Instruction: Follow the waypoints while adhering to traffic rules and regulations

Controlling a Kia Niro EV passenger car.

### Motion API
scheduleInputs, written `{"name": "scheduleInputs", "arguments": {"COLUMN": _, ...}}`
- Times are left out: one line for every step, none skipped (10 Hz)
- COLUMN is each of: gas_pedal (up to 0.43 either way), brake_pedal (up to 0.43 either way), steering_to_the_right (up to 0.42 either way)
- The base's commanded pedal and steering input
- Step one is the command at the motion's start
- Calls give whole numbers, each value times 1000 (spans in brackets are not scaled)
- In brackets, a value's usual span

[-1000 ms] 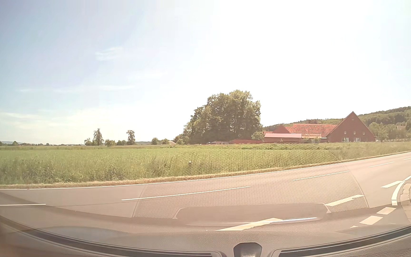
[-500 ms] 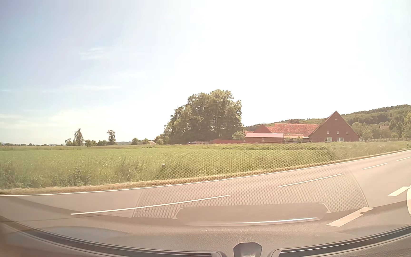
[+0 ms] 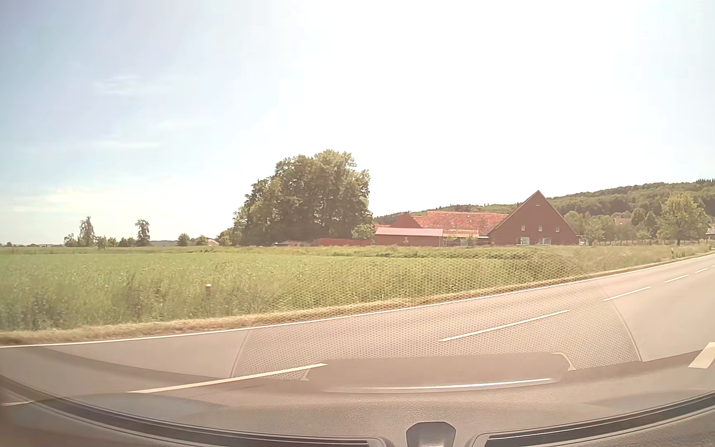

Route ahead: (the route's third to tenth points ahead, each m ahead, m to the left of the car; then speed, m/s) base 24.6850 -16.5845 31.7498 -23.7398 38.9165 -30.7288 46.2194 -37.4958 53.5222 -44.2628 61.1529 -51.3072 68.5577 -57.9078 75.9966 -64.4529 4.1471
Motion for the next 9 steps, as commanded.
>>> {"name": "scheduleInputs", "arguments": {"gas_pedal": 311, "brake_pedal": 6, "steering_to_the_right": 292}}
{"name": "scheduleInputs", "arguments": {"gas_pedal": 319, "brake_pedal": 6, "steering_to_the_right": 305}}
{"name": "scheduleInputs", "arguments": {"gas_pedal": 319, "brake_pedal": 6, "steering_to_the_right": 318}}
{"name": "scheduleInputs", "arguments": {"gas_pedal": 319, "brake_pedal": 6, "steering_to_the_right": 332}}
{"name": "scheduleInputs", "arguments": {"gas_pedal": 319, "brake_pedal": 6, "steering_to_the_right": 344}}
{"name": "scheduleInputs", "arguments": {"gas_pedal": 331, "brake_pedal": 6, "steering_to_the_right": 353}}
{"name": "scheduleInputs", "arguments": {"gas_pedal": 331, "brake_pedal": 6, "steering_to_the_right": 359}}
{"name": "scheduleInputs", "arguments": {"gas_pedal": 331, "brake_pedal": 6, "steering_to_the_right": 364}}
{"name": "scheduleInputs", "arguments": {"gas_pedal": 331, "brake_pedal": 6, "steering_to_the_right": 366}}
